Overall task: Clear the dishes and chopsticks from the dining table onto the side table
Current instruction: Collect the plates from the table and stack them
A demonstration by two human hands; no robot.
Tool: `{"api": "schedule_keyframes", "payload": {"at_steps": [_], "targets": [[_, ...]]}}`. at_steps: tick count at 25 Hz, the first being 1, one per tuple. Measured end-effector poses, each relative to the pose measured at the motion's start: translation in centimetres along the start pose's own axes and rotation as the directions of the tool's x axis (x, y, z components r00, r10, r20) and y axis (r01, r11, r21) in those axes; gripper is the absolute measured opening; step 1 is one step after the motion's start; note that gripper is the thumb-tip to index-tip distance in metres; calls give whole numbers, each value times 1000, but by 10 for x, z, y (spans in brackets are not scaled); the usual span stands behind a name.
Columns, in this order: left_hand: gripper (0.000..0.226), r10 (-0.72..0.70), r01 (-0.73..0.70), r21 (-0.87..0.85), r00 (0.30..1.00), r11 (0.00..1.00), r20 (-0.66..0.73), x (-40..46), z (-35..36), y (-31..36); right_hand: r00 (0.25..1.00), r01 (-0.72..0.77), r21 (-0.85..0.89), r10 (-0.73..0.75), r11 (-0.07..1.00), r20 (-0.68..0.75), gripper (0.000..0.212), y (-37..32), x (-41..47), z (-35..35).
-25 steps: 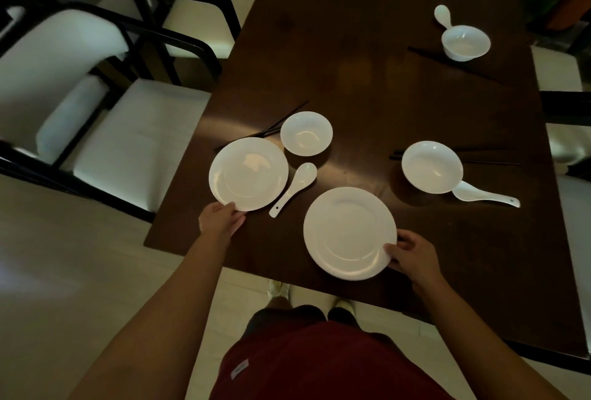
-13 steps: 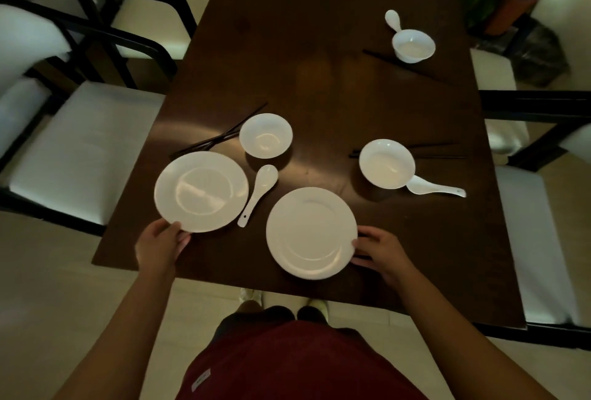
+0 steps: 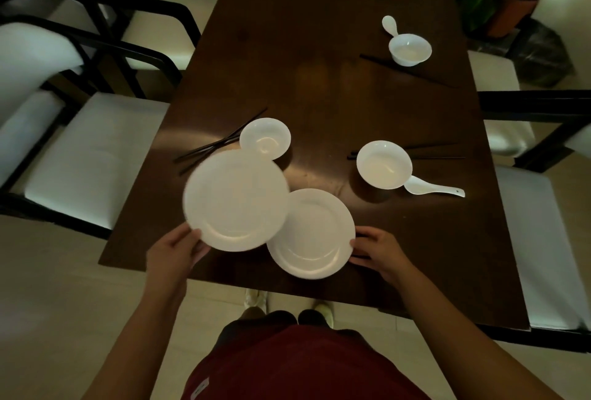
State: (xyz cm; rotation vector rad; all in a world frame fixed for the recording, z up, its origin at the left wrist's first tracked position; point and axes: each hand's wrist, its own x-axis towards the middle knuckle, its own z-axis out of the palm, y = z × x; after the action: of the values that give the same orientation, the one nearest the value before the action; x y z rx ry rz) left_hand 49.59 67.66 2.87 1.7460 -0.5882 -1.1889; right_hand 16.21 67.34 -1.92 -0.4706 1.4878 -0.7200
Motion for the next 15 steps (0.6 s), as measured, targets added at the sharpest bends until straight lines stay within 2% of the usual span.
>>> {"api": "schedule_keyframes", "payload": {"at_steps": [3, 6, 12, 15], "targets": [[31, -60, 46, 104, 988, 994, 141, -10, 35, -5, 1000, -10, -11, 10, 1000, 8, 34, -3, -1, -1], [30, -134, 99, 166, 968, 981, 213, -13, 57, -21, 1000, -30, -16, 30, 999, -4, 26, -4, -2, 1], [31, -204, 148, 238, 952, 960, 230, -12, 75, -35, 999, -39, 45, 39, 998, 1, 30, -4, -4, 4], [29, -195, 129, 273, 954, 953, 228, -13, 79, -36, 1000, 12, 1, -12, 1000, -27, 32, 0, -5, 5]]}}
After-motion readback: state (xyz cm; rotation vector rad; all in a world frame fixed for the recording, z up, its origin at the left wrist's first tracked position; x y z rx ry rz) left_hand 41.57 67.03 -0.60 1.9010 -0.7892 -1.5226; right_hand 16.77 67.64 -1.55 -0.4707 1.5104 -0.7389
